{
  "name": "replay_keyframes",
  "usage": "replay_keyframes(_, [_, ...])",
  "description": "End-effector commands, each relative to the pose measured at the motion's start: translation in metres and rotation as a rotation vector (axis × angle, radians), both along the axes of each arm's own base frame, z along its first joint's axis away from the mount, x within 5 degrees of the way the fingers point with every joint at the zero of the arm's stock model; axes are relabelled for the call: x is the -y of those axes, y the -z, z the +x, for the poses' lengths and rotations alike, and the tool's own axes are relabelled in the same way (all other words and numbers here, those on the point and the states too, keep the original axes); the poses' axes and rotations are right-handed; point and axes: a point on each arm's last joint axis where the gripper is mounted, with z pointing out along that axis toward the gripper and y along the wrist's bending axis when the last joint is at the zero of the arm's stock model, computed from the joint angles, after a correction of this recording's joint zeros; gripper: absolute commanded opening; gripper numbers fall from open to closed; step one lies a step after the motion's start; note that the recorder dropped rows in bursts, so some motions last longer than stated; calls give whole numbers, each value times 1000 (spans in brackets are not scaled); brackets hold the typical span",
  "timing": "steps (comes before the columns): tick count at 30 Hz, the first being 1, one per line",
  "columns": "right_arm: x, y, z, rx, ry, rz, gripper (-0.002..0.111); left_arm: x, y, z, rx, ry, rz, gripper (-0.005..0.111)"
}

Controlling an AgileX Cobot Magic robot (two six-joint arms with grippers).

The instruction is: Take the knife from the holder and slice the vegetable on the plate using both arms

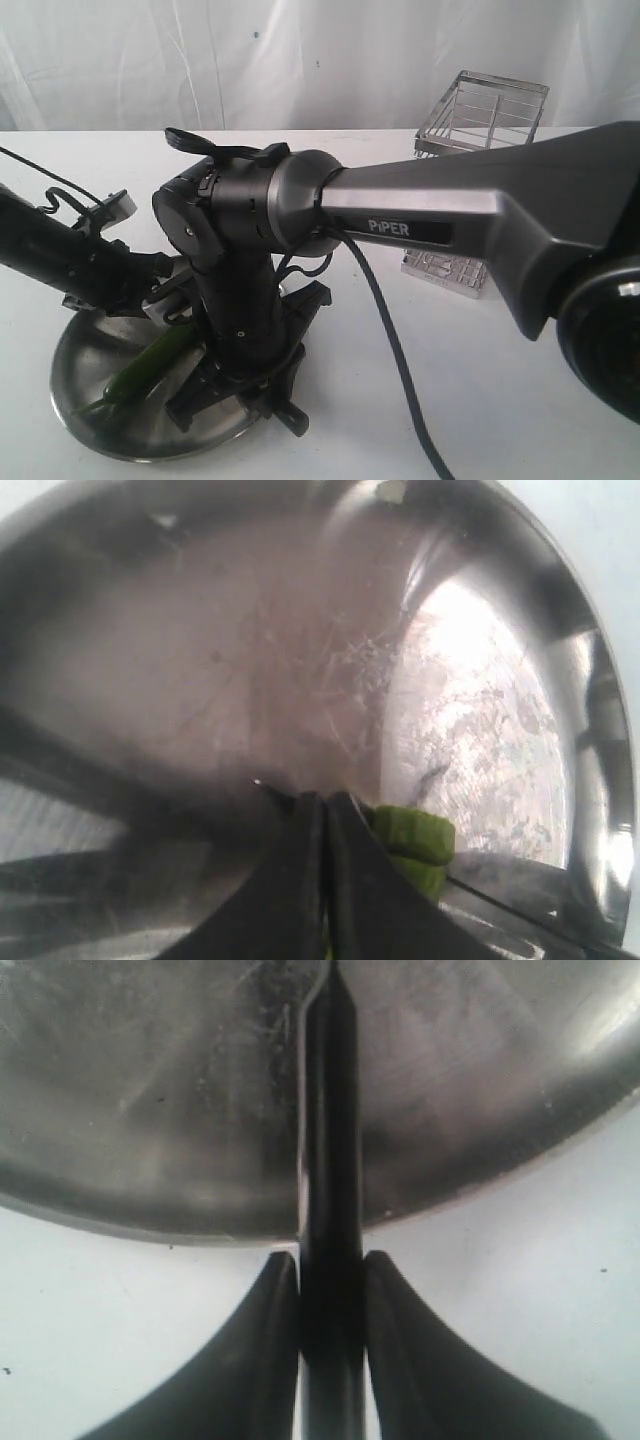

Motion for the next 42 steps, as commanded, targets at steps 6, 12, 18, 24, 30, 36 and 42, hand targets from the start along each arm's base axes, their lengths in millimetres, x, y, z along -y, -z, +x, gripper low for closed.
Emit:
replay_keyframes(6, [-1,-4,-2,-5,-9,18,1,4,-28,4,72,35,-17,0])
replay_keyframes(12, [-1,-4,-2,-5,-9,18,1,3,-49,3,138,55,6,0])
replay_keyframes(18, [-1,-4,-2,-5,-9,18,1,1,-26,1,44,54,25,0])
replay_keyframes(24, [-1,-4,-2,-5,-9,18,1,2,-2,3,-14,41,23,0])
replay_keyframes(30, [-1,-4,-2,-5,-9,18,1,3,4,2,-47,46,5,0])
replay_keyframes(36, [-1,-3,-2,-5,-15,18,1,-10,-60,-6,86,137,33,6])
replay_keyframes(42, [-1,-3,-2,-5,-29,18,1,-13,-56,-24,-30,195,92,50])
